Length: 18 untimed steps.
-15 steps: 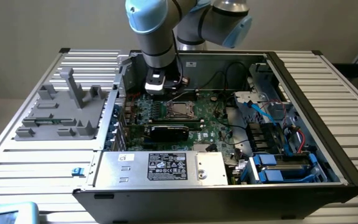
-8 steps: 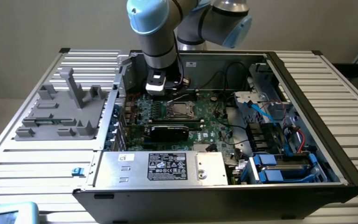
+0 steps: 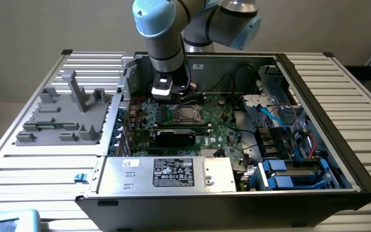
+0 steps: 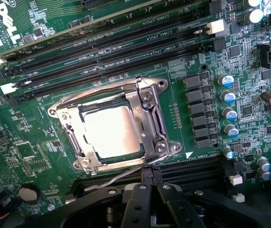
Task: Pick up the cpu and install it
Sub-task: 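Install the first cpu locking lever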
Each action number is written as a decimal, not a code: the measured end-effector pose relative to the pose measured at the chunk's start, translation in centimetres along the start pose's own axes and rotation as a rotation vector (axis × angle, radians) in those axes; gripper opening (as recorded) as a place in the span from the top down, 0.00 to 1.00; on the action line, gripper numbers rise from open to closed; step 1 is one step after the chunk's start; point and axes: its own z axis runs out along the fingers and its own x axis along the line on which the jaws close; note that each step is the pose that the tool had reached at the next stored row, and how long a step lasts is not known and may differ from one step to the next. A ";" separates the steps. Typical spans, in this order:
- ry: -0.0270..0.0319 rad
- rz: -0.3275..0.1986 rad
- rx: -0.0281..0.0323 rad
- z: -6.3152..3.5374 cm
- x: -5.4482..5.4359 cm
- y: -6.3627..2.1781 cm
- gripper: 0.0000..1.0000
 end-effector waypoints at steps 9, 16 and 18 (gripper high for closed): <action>0.0047 0.015 -0.0014 0.27 0.1 0.04 0.89; 0.0080 0.025 -0.0023 0.33 0.2 0.05 0.89; 0.0093 0.029 -0.0027 0.34 0.2 0.04 0.89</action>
